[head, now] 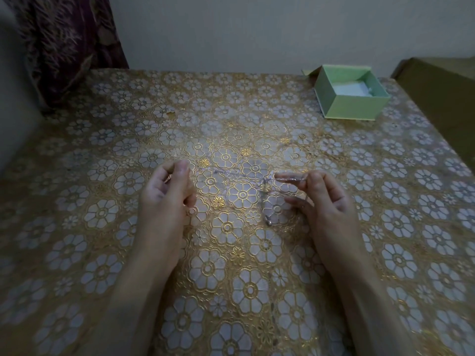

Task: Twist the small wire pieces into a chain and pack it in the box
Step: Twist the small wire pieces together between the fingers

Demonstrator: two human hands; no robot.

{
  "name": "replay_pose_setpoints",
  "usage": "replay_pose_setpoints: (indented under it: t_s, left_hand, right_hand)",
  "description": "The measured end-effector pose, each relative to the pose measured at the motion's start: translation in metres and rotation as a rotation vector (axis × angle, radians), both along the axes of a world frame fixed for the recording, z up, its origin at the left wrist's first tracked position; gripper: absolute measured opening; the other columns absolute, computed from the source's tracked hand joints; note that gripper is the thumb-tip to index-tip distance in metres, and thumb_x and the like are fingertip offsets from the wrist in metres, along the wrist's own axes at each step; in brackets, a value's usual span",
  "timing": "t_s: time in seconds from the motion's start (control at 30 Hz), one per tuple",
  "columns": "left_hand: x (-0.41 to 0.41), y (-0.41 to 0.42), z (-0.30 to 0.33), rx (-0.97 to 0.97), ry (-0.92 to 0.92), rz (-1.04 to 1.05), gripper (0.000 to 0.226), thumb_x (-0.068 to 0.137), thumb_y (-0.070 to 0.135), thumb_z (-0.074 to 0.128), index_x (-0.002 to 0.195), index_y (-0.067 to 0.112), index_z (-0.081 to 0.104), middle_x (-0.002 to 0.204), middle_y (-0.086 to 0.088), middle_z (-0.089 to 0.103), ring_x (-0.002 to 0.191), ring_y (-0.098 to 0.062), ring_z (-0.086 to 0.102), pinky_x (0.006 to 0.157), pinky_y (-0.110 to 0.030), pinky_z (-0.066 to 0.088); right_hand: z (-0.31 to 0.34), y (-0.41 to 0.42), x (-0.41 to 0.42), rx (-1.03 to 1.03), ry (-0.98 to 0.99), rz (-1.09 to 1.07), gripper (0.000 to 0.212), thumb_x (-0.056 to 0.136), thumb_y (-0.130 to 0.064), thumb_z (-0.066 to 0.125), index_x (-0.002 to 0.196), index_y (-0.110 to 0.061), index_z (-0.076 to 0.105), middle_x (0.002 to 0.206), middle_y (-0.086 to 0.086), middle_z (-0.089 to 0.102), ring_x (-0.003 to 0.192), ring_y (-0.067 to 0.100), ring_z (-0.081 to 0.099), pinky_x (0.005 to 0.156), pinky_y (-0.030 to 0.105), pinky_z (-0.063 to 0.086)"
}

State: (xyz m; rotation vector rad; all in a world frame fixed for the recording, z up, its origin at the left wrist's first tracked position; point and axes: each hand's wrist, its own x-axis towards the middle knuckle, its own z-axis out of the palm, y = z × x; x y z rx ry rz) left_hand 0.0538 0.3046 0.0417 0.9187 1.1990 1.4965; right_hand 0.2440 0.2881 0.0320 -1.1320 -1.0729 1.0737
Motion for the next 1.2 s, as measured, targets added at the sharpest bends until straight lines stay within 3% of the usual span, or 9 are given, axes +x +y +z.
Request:
replay_pose_setpoints:
  t_s: [0.07,0.17,0.33,0.5,0.6,0.7,0.83,0.97,1.2]
  left_hand:
    - [0.001,0.001,0.0,0.014,-0.03,0.005,0.013,0.095,0.02,0.047,0.083,0.02,0.054,0.05,0.012,0.044,0.062,-0.007,0.048,0.072,-0.026,0.04]
    - [0.003,0.0,0.003,0.027,-0.261,-0.062,0.016,0.096,0.015,0.044,0.081,0.015,0.051,0.051,0.007,0.042,0.074,-0.012,0.063,0.081,-0.029,0.052]
    - [0.006,-0.001,0.006,0.021,-0.48,-0.184,0.014,0.085,0.023,0.047,0.076,0.013,0.044,0.049,0.004,0.04,0.064,-0.013,0.065,0.071,-0.031,0.056]
    - [0.004,-0.002,0.005,0.008,-0.377,-0.173,0.016,0.086,0.026,0.056,0.075,0.018,0.048,0.056,0.006,0.043,0.07,-0.01,0.055,0.072,-0.024,0.051]
    - [-0.001,-0.001,0.005,0.045,-0.364,-0.172,0.015,0.084,0.021,0.051,0.069,0.019,0.053,0.063,0.006,0.048,0.079,-0.011,0.056,0.08,-0.024,0.046]
    - [0.0,-0.002,0.009,0.059,-0.486,-0.196,0.027,0.084,0.017,0.048,0.058,0.019,0.057,0.063,0.005,0.053,0.09,-0.015,0.064,0.083,-0.029,0.052]
    - [0.005,-0.003,0.014,0.016,-0.564,-0.197,0.021,0.085,0.02,0.047,0.065,0.016,0.05,0.058,0.005,0.049,0.07,-0.012,0.064,0.068,-0.027,0.054]
    - [0.008,-0.004,0.014,0.011,-0.569,-0.239,0.022,0.091,0.017,0.041,0.069,0.016,0.045,0.059,0.005,0.044,0.054,-0.007,0.047,0.05,-0.018,0.045]
    - [0.011,-0.005,0.009,-0.038,-0.365,-0.284,0.01,0.084,0.018,0.055,0.078,0.013,0.049,0.066,0.002,0.05,0.05,-0.006,0.04,0.044,-0.015,0.036]
  right_hand:
    - [0.0,0.0,0.0,-0.023,0.065,-0.024,0.028,0.087,-0.036,0.044,0.075,-0.013,0.054,0.09,0.001,0.073,0.094,0.016,0.066,0.074,0.028,0.05]
    - [0.003,0.001,0.0,-0.061,0.234,-0.005,0.027,0.086,-0.034,0.044,0.071,-0.014,0.052,0.079,0.006,0.072,0.085,0.021,0.068,0.068,0.026,0.051]
    - [0.004,0.002,-0.008,-0.071,0.376,0.056,0.028,0.092,-0.03,0.036,0.072,-0.011,0.043,0.073,0.01,0.072,0.075,0.025,0.071,0.059,0.026,0.054]
    - [0.002,0.001,-0.011,-0.082,0.357,0.107,0.031,0.099,-0.029,0.027,0.075,-0.011,0.037,0.07,0.01,0.07,0.068,0.027,0.069,0.055,0.028,0.054]
    - [-0.002,0.002,-0.011,-0.054,0.204,0.068,0.037,0.095,-0.04,0.035,0.071,-0.026,0.059,0.076,0.002,0.07,0.07,0.019,0.066,0.062,0.036,0.051]
    - [-0.003,0.001,-0.011,-0.057,0.195,0.1,0.036,0.095,-0.04,0.038,0.069,-0.035,0.063,0.088,0.003,0.072,0.078,0.02,0.068,0.068,0.041,0.05]
    - [0.0,-0.002,-0.013,-0.07,0.207,0.152,0.029,0.089,-0.03,0.057,0.082,-0.011,0.037,0.089,0.013,0.071,0.088,0.032,0.069,0.061,0.028,0.053]
    - [-0.001,-0.005,-0.021,-0.066,0.204,0.197,0.024,0.091,-0.019,0.054,0.082,-0.013,0.032,0.09,0.011,0.071,0.089,0.037,0.068,0.059,0.029,0.054]
    - [0.001,-0.006,-0.025,-0.064,0.254,0.258,0.018,0.089,-0.024,0.045,0.086,-0.014,0.03,0.105,0.017,0.069,0.094,0.038,0.067,0.068,0.035,0.055]
